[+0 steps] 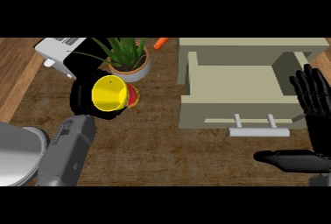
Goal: Pick up the cup, place it into the drawer and close the drawer
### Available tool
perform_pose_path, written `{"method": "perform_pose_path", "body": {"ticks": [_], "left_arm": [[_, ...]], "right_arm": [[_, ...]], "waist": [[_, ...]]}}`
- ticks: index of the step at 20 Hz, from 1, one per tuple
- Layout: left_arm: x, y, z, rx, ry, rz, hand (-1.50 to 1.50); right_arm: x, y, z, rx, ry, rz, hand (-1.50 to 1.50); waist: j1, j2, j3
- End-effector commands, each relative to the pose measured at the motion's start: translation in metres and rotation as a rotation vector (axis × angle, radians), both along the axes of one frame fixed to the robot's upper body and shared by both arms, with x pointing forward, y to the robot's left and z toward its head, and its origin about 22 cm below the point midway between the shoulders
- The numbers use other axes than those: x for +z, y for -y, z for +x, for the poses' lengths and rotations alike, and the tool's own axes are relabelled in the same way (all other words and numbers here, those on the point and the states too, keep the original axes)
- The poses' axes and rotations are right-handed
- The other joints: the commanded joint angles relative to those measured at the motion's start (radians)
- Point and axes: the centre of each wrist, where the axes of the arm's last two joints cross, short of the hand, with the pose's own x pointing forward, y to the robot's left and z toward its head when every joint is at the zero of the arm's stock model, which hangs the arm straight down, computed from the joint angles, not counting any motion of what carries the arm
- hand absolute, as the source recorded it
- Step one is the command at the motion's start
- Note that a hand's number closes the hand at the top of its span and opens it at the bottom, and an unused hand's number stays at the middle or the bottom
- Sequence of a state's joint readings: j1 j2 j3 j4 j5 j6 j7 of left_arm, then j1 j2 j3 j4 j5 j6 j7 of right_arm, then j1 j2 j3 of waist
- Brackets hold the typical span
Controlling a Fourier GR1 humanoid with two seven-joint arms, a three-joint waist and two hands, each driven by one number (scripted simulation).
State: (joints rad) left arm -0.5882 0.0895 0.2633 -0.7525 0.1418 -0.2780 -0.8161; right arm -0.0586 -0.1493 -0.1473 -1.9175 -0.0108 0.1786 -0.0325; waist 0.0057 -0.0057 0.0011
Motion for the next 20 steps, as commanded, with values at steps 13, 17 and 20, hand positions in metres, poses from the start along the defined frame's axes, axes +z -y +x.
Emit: {"method": "perform_pose_path", "body": {"ticks": [13,17,20], "left_arm": [[0.173,0.132,0.036,-0.094,0.054,0.169,1.5],[0.194,0.154,0.045,-0.087,0.021,0.188,1.5],[0.204,0.186,0.047,-0.075,-0.008,0.205,1.5]], "right_arm": [[-0.002,0.009,0.017,0.003,0.01,0.004,-1.5],[-0.006,0.015,-0.014,0.018,0.005,-0.011,-1.5],[-0.005,0.008,0.004,0.025,0.004,-0.002,-1.5]], "waist": [[-0.011,0.006,-0.001],[-0.022,0.005,-0.001],[-0.032,0.008,-0.001]]}}
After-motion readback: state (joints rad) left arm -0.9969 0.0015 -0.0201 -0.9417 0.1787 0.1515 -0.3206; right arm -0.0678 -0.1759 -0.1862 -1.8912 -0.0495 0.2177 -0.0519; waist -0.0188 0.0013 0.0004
